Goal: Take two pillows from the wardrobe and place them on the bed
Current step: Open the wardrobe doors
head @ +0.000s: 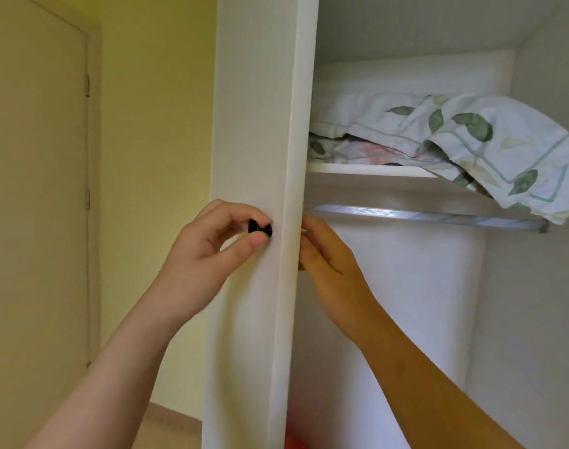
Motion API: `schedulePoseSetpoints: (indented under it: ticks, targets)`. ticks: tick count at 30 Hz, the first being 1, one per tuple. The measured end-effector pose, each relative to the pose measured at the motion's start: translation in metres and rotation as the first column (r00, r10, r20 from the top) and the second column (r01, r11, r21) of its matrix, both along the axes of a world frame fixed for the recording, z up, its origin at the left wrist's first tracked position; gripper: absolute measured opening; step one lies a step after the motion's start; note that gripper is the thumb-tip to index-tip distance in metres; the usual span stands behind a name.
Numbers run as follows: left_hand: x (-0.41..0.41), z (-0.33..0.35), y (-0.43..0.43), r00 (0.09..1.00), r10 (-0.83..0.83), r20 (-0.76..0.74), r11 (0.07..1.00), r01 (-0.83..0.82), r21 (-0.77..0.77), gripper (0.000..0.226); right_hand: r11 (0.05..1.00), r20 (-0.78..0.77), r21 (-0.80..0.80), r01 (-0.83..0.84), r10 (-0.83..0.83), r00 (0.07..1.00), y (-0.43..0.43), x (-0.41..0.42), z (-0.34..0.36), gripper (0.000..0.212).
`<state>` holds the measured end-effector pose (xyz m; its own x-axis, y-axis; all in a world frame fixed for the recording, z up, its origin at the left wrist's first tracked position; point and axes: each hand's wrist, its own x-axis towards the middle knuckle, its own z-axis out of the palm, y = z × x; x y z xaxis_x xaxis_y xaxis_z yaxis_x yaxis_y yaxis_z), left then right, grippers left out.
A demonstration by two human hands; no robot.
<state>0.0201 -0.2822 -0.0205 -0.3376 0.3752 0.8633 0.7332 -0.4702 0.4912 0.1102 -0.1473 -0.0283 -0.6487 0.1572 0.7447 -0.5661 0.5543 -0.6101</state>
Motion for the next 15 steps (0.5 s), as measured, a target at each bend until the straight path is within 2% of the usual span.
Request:
schedulePoseSetpoints:
  ticks: [5,8,10,15]
  targets:
    - [-0.024,-0.003,-0.059,0.998,-0.04,0.053,0.998,0.037,0.052,0.023,0.992,-0.026,0.077,-0.102,0.105,0.994,-0.047,-0.032,0.004,0.027]
    - [-0.041,-0.008,-0.091,0.988,-0.064,0.137,0.992,0.047,0.12,0.022,0.986,-0.05,0.102,-0.136,0.141,0.989,-0.077,-0.061,0.004,0.029]
    - [-0.052,-0.012,-0.109,0.979,-0.064,0.194,0.988,0.034,0.154,0.017,0.98,-0.065,0.098,-0.171,0.177,0.982,-0.096,-0.081,0.002,0.03]
    - [-0.072,-0.014,-0.142,0.942,-0.029,0.334,0.987,-0.026,0.159,0.022,0.961,-0.107,0.054,-0.27,0.275,0.956,-0.132,-0.124,-0.001,0.031]
